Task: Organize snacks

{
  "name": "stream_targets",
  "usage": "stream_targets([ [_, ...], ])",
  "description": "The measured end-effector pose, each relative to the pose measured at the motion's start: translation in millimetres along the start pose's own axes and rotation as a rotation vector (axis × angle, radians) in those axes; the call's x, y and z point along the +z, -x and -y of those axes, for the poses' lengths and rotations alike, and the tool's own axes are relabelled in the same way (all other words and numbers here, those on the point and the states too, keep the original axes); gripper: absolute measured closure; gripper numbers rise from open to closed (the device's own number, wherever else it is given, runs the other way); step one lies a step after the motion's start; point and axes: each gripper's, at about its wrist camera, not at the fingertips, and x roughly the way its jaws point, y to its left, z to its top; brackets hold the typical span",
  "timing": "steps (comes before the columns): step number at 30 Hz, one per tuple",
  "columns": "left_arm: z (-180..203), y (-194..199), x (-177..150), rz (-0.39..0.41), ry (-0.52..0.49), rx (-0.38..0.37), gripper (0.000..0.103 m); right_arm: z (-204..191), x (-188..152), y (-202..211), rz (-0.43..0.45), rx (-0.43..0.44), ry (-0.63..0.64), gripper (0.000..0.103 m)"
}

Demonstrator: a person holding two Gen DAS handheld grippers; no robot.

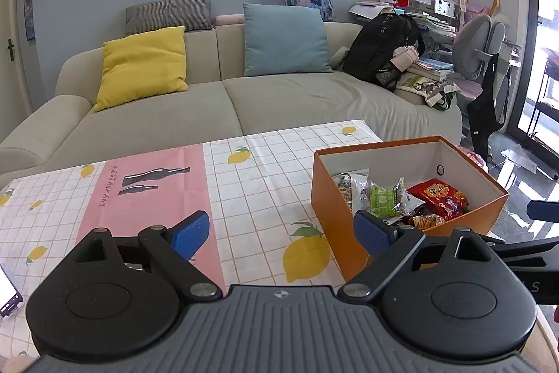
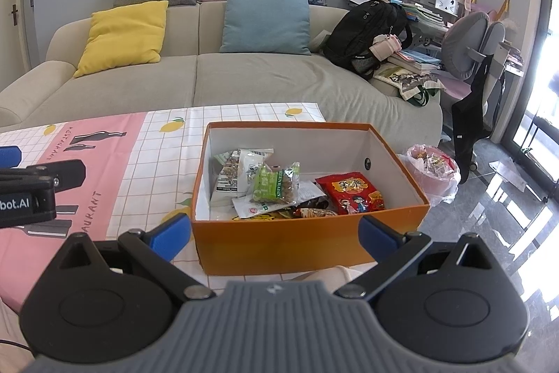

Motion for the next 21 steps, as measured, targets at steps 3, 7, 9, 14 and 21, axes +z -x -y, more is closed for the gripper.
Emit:
stream_targets([
  [3, -0.2, -0.2, 0.0, 0.000, -0.002, 0.001, 0.000, 0.1, 0.0, 0.0, 0.000, 0.000, 0.000, 0.004],
  [7, 0.0, -0.5, -0.4, -0.002, -0.006, 0.003, 0.000, 0.0, -0.2, 0.2, 0.000, 0.001, 0.000, 0.004],
  [9, -0.4, -0.9, 0.0, -0.005, -0.007, -0.004, 0.000, 0.1, 0.1, -0.1, 0.000, 0.000, 0.001, 0.004],
  [14, 2.2, 0.2, -1.2, -0.008, -0.015, -0.007, 0.000, -0.6, 0.1, -0.1, 0.000, 0.000, 0.000, 0.004],
  [21, 2.5, -0.9, -1.1, -0.017, -0.011, 0.003, 0.000, -0.8, 0.1, -0.2, -0.001, -0.001, 0.001, 0.004],
])
